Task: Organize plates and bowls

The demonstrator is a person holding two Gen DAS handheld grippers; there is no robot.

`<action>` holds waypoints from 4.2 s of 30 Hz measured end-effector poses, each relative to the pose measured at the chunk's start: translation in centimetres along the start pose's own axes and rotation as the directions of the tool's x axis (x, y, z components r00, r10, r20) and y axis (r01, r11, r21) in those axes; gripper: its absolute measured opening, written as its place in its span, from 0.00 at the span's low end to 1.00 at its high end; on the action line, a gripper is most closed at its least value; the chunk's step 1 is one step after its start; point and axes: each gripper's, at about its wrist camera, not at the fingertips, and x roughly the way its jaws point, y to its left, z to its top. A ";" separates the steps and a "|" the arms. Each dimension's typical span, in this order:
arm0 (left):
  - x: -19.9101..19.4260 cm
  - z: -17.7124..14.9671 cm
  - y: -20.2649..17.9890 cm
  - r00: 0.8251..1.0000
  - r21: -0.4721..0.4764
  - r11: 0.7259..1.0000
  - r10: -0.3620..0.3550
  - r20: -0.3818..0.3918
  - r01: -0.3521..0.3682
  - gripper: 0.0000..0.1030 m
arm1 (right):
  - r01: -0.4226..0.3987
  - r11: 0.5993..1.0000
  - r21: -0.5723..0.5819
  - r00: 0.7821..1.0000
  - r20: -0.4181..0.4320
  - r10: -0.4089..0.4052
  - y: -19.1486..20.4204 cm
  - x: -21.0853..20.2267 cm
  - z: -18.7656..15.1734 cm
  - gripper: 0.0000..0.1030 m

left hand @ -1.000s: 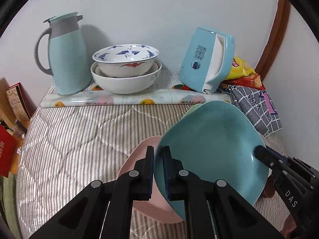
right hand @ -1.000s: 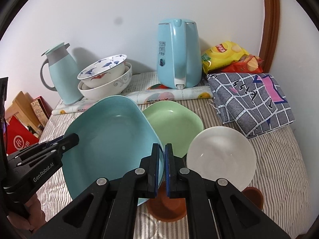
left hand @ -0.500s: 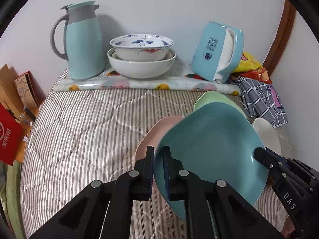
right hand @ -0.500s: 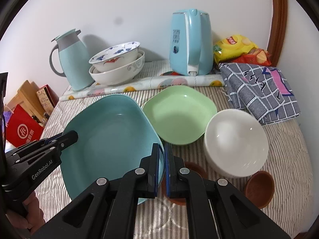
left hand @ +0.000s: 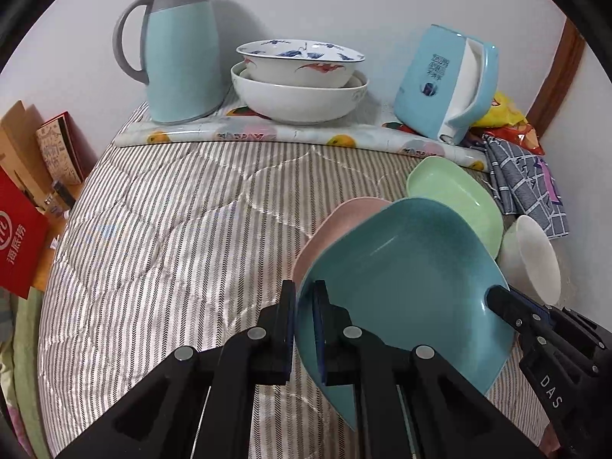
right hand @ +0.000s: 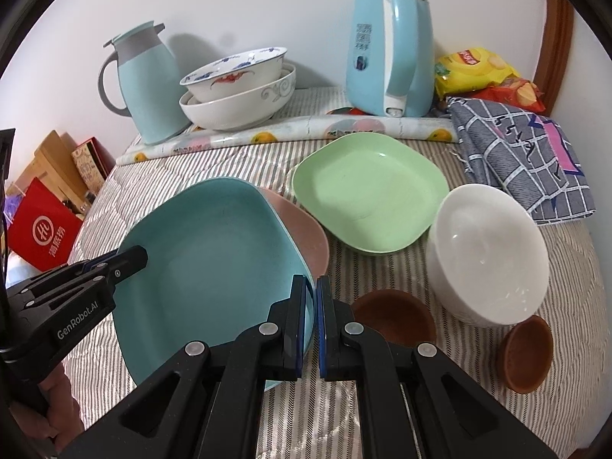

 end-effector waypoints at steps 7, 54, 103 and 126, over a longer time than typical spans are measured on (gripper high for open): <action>1.3 0.4 0.5 1.000 -0.011 1.000 0.007 -0.017 -0.007 0.09 | -0.003 1.000 -0.006 1.000 -0.028 0.003 0.3 1.7 0.5 0.06; 0.9 1.0 -0.1 0.999 -0.009 0.999 -0.042 0.005 0.042 0.44 | 0.030 0.999 -0.017 0.999 0.030 -0.030 -2.2 1.5 2.8 0.52; 1.6 7.2 -9.0 0.997 0.088 0.996 -0.011 0.076 0.004 0.45 | 0.066 0.995 0.075 0.993 0.097 -0.074 -12.0 0.3 8.7 0.50; 9.1 10.1 -10.8 0.998 0.093 0.994 -0.046 -0.035 0.049 0.45 | 0.081 0.997 0.001 0.996 -0.049 -0.081 -11.9 7.6 10.9 0.41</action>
